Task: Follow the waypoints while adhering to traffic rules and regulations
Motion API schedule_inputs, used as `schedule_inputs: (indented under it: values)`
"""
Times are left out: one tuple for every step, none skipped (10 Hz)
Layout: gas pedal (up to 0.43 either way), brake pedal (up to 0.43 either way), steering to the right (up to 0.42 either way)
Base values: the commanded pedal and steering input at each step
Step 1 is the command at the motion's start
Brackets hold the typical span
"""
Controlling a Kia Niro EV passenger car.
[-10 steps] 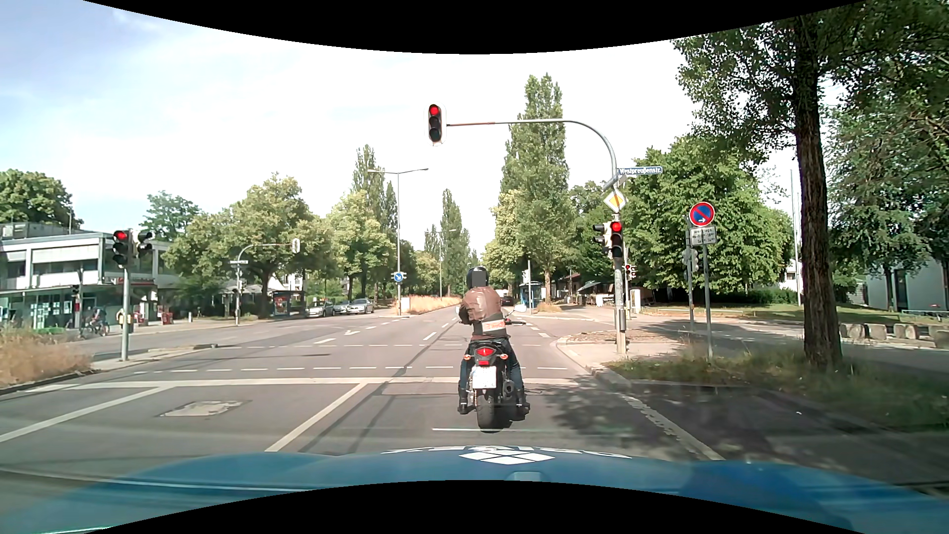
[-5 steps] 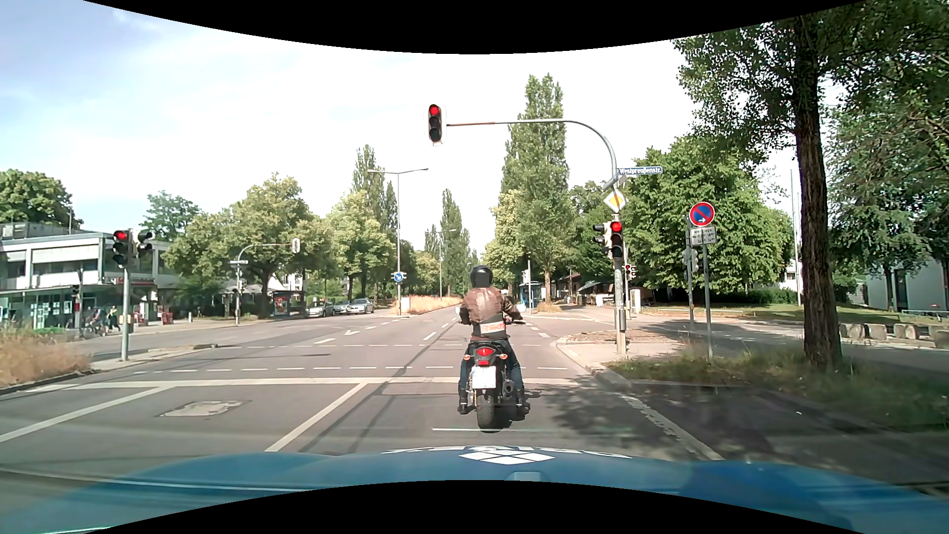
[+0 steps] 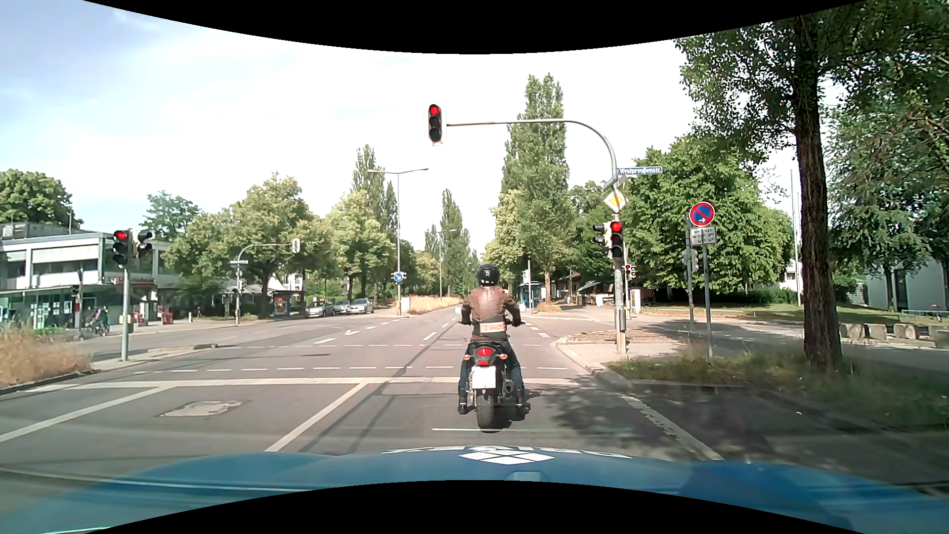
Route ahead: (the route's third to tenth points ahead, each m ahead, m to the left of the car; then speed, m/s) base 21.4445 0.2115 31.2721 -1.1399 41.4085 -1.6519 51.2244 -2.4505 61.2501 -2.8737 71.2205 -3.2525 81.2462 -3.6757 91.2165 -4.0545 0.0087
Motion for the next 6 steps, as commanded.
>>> schedule_inputs:
  values:
    - [0.000, 0.201, -0.001]
    - [0.000, 0.201, -0.001]
    - [0.000, 0.201, -0.001]
    - [0.000, 0.201, -0.001]
    - [0.000, 0.201, -0.001]
    - [0.000, 0.201, -0.001]
